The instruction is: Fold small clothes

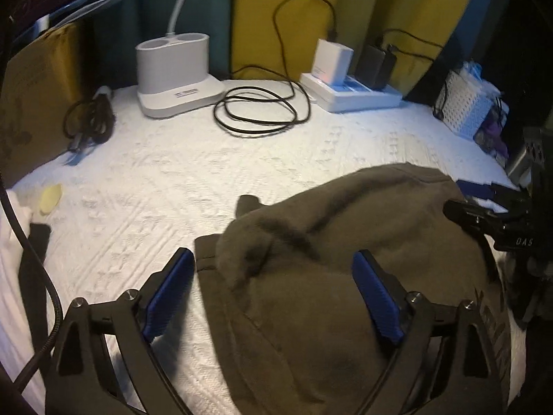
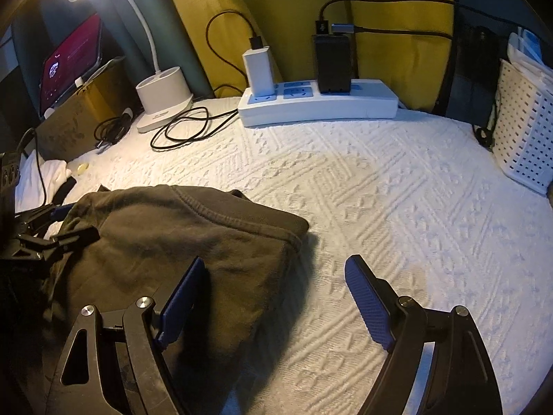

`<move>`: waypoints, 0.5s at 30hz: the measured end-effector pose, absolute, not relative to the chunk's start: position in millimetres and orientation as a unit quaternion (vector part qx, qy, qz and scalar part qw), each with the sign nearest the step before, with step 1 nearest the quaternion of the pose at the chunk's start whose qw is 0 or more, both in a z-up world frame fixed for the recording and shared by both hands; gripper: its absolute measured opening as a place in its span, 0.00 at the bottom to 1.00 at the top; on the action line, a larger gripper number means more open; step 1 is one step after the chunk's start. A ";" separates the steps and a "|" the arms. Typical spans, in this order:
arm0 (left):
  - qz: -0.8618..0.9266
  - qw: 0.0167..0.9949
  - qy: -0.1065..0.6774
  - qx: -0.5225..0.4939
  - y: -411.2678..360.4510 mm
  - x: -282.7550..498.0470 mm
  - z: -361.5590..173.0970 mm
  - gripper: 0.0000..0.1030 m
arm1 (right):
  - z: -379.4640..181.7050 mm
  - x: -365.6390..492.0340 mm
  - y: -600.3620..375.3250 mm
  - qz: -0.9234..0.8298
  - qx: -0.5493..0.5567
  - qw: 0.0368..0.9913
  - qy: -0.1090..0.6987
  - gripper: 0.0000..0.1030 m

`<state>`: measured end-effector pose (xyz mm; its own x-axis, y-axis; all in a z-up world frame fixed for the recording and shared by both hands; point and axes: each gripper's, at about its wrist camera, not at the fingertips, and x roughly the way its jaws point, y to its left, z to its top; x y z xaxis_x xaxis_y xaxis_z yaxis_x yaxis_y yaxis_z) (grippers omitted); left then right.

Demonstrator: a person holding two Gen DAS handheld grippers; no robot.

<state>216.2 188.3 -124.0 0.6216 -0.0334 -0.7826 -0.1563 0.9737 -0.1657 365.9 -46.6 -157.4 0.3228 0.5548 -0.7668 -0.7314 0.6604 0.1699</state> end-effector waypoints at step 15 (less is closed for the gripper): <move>-0.042 0.897 0.435 -0.067 151.9 222.5 -113.9 0.32 | -155.4 340.3 -14.3 0.445 -0.150 0.785 0.405 0.38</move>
